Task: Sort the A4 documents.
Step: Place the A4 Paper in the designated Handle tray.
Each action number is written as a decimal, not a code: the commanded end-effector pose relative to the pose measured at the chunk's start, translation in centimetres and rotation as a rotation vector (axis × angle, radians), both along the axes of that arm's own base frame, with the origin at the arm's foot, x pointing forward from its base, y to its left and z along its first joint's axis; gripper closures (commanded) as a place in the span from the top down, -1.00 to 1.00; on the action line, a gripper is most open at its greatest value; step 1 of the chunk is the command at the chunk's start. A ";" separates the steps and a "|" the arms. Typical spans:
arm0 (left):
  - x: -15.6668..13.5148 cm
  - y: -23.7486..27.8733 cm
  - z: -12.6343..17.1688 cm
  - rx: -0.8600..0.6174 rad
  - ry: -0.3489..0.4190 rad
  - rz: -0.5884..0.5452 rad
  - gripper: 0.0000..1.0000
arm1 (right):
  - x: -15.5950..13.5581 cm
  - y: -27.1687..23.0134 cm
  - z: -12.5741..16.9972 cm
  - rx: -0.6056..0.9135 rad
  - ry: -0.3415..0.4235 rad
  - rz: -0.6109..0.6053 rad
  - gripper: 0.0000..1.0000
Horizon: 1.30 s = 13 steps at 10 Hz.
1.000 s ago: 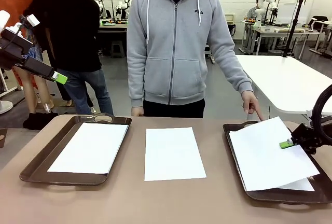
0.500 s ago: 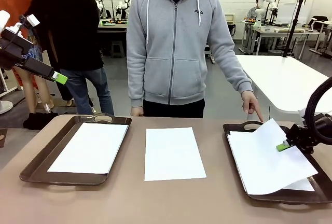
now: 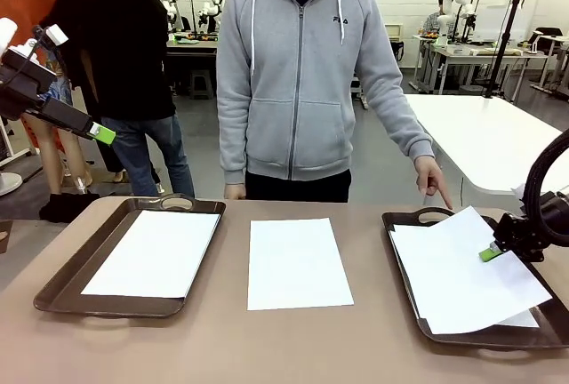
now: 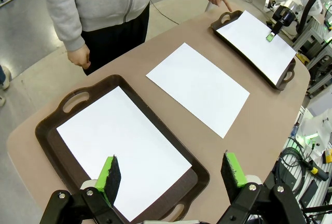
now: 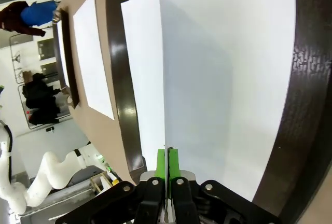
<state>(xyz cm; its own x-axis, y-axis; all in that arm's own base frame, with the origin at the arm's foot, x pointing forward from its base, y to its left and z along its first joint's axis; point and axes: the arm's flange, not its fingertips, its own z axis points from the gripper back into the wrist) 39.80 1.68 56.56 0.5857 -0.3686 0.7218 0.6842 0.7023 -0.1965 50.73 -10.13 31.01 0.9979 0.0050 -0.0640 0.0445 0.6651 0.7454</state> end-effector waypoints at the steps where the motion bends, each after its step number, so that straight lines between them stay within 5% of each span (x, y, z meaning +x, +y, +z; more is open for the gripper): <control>1: 0.0 -0.1 0.0 0.006 0.000 0.000 1.00 | -0.1 0.6 0.5 -0.049 0.021 -0.009 -0.97; 2: 0.0 -0.1 0.0 0.006 0.000 0.000 1.00 | 0.0 0.6 0.5 -0.050 0.020 -0.017 -0.97; 13: 0.0 -0.1 0.0 0.006 0.000 0.000 1.00 | -3.3 -2.5 1.8 -0.144 0.027 -0.153 0.85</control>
<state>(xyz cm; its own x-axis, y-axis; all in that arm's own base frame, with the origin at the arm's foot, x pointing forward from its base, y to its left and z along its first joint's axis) 39.80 1.68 56.56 0.5857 -0.3686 0.7218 0.6842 0.7023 -0.1966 48.45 -13.00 32.65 0.9890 -0.1309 -0.0684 0.1431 0.7354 0.6623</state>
